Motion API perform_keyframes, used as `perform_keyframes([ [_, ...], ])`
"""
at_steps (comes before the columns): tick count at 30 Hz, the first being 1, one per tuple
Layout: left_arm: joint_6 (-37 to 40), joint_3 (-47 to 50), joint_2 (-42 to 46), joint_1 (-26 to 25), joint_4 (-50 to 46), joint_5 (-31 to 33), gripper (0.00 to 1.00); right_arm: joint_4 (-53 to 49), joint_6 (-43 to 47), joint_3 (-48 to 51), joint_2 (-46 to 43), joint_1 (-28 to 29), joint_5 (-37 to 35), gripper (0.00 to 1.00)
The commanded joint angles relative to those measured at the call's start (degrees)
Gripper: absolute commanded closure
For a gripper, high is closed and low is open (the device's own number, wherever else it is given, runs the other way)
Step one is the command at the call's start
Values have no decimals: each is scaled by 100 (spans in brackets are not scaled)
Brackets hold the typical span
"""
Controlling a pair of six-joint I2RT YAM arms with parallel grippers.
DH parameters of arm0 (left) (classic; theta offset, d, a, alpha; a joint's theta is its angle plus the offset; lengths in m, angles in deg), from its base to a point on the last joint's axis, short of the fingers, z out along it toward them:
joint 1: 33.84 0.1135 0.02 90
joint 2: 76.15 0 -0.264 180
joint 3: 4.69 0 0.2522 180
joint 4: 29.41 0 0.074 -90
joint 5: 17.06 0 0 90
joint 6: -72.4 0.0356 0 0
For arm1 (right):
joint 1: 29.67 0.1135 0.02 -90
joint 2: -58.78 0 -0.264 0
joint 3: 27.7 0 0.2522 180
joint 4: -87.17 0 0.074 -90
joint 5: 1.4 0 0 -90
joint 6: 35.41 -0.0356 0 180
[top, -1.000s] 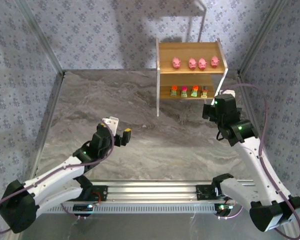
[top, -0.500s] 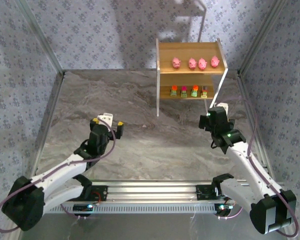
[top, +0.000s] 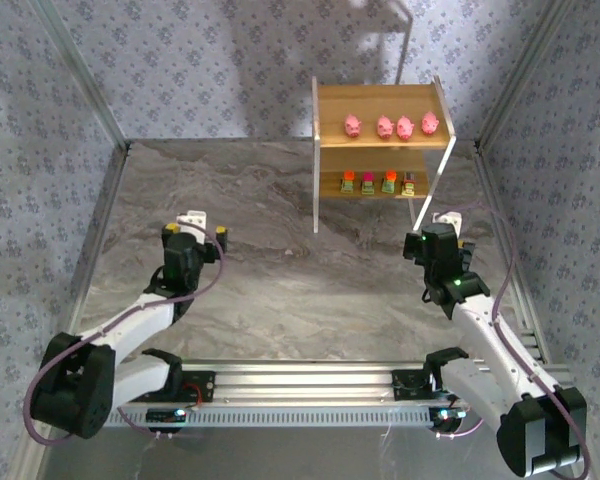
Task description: Place and organize the plastic toys onto the shelf
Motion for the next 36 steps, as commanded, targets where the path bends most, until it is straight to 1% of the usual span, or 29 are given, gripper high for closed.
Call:
perform_keyframes([
  [1,21,24,-23,455,445,-759,0,434,212,112,-129,-80,-1,2],
  [6,-75,109,-431,952,803,-980,1,553,363,181,-165,-112,-39,2],
  [7,-17,62,-454,1002,627,-1020,0,548,376,185,-159,-128,-38,2],
  [9,117,132,-586,1079,889,-993,0,605,386,219,-185,-177,24,2],
  [11,84,135,-694,1195,985,-1034,1,661,394,253,-180,-209,78,3],
  [16,39,177,-889,1514,1277,-1433,1,782,463,302,-149,-285,167,3],
  [19,-17,183,-1110,1705,1567,-1672,0,1109,491,463,-157,-331,108,3],
  [21,-99,122,-1247,1834,1558,-1853,0,1425,537,607,-177,-349,162,3],
  [26,-141,169,-1578,1894,1878,-1941,0,1953,699,782,-44,-360,227,3],
  [30,-67,95,-1942,1896,2066,-2156,0,2336,859,883,134,-368,297,4],
  [33,-118,126,-2247,1903,2369,-2056,0,2553,948,967,227,-393,269,4],
  [35,-73,119,-2424,1902,2524,-2167,0,2702,1017,1014,254,-433,306,4],
  [36,-18,60,-2386,1905,2323,-2289,0,2788,1042,1034,272,-452,352,4],
])
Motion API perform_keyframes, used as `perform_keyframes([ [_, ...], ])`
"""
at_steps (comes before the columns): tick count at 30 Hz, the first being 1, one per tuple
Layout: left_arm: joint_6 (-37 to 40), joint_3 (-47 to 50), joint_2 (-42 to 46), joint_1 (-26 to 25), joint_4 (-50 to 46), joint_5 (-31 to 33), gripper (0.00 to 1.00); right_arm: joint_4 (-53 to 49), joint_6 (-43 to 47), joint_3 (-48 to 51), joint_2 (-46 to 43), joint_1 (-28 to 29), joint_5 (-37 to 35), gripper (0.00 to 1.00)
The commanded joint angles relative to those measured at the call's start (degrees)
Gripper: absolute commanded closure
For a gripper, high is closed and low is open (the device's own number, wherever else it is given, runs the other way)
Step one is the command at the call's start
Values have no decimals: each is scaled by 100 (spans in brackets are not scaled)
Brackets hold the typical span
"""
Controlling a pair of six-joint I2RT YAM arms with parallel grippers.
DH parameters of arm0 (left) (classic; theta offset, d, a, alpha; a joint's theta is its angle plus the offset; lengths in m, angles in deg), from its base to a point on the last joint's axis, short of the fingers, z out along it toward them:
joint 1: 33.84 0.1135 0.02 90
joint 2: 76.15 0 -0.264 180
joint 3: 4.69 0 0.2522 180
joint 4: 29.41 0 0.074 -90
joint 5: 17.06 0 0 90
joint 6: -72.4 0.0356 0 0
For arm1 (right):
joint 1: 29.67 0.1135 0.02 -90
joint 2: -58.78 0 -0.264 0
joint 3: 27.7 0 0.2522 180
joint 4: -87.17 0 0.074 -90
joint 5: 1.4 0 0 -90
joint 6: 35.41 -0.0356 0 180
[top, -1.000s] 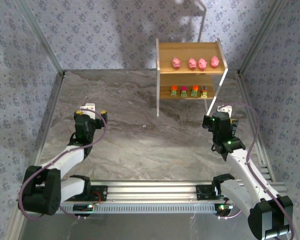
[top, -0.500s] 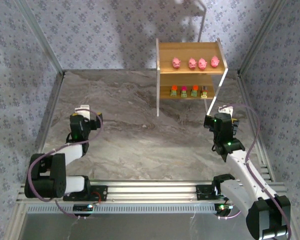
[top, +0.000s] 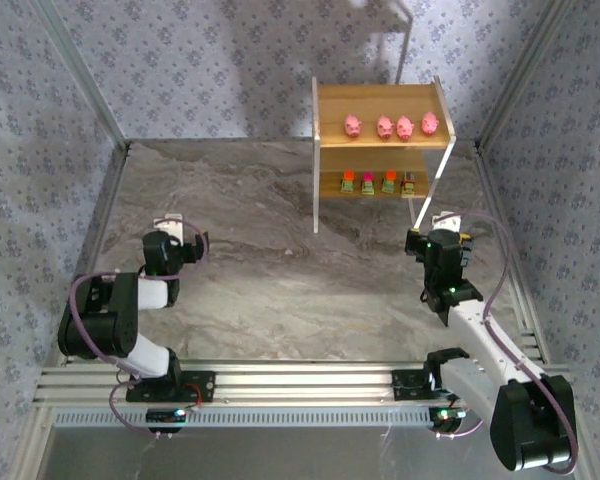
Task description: Place and organize the plastic toys onto the shelf
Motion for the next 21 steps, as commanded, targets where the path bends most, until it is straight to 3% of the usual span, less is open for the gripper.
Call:
perform_keyframes([
  [1,87,-168,-52,44,220,-424,0,558,230,125,59,-94,147,4],
  [21,78,-234,-82,51,140,-428,0,2587,746,77,2006,-643,1521,7],
])
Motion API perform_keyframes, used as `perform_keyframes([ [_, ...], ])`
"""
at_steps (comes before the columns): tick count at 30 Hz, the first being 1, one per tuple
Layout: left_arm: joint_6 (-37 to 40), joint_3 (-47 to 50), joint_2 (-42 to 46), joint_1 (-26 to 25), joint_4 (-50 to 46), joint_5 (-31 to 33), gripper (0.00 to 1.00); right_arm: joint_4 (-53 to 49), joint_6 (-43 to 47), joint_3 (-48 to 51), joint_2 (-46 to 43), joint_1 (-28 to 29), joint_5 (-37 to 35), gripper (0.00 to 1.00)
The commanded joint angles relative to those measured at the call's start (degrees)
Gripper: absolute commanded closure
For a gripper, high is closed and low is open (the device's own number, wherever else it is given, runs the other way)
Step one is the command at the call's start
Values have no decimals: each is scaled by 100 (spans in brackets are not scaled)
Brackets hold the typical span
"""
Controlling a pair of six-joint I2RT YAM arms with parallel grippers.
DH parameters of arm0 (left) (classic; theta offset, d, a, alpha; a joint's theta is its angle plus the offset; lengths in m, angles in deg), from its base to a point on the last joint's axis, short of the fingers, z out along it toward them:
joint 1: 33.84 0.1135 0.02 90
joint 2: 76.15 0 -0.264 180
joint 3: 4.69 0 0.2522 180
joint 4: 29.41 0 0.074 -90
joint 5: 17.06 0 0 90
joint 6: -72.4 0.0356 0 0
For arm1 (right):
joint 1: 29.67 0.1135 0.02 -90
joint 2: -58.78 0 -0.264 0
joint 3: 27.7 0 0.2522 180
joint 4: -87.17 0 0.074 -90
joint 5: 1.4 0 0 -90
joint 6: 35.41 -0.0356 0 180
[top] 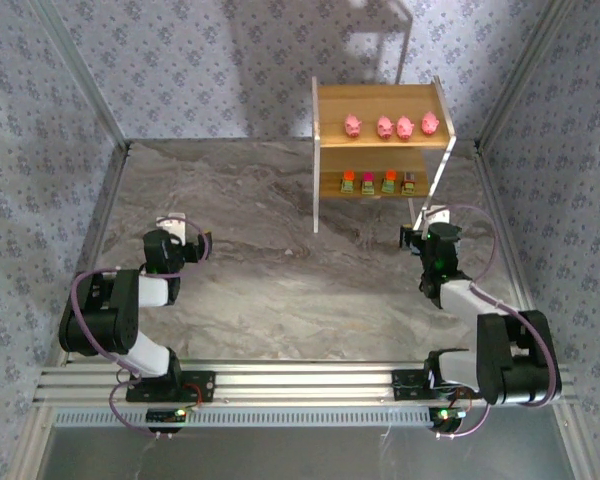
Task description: Place and organize the plastic toys onto the shelf
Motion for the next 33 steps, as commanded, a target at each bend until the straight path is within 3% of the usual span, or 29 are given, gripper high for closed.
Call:
perform_keyframes([
  [1,30,-151,-14,52,151,-124,1,532,179,-20,116,-108,367,7],
  [8,32,-146,-13,48,151,-113,0,764,286,84,243,-151,679,8],
  [22,26,-144,-17,51,142,-121,0,1292,126,-36,1302,-398,1047,7],
  [27,17,-153,-19,60,134,-135,0,1354,-31,-47,1415,-542,1115,0],
  [33,-5,-170,-21,90,116,-192,0,1353,-31,-46,1406,-542,1115,0],
])
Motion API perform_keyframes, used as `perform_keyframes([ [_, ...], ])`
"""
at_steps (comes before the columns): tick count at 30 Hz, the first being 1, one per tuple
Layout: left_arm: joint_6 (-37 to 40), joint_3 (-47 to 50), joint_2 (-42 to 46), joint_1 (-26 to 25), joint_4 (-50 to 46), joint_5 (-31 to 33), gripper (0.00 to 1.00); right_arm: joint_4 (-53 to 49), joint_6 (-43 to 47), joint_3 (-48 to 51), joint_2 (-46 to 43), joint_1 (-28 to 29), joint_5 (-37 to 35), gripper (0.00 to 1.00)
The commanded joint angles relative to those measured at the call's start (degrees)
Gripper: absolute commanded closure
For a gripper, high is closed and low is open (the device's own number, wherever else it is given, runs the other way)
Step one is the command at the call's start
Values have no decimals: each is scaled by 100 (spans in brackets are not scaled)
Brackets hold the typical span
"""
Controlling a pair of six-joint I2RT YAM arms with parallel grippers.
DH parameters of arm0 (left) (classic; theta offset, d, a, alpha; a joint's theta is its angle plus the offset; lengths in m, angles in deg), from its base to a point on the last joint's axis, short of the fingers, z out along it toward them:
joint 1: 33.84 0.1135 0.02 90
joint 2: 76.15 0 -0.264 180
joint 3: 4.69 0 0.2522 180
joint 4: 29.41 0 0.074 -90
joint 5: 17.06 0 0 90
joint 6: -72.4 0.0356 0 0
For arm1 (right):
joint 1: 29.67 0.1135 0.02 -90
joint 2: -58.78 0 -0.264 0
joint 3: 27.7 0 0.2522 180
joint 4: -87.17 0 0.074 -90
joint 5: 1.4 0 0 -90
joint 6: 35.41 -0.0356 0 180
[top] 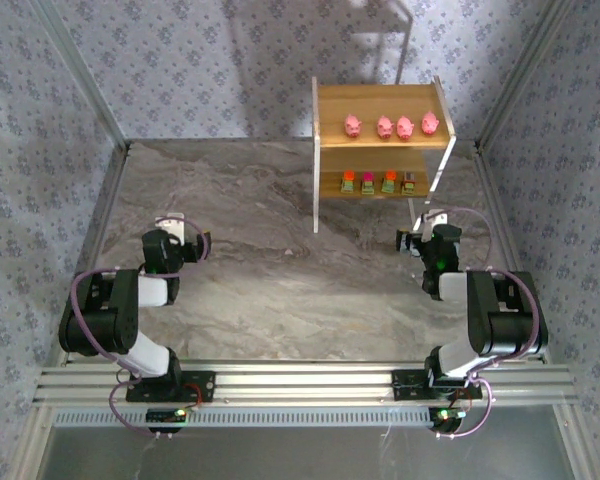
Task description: Place and organize the plastic toys onto the shelf
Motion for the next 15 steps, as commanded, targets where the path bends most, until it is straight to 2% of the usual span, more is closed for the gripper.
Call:
perform_keyframes([
  [1,-7,-168,-19,47,120,-170,1,159,-94,-94,14,-21,73,0],
  [15,-7,-168,-23,59,120,-179,1,295,-156,-29,60,-30,-69,0],
])
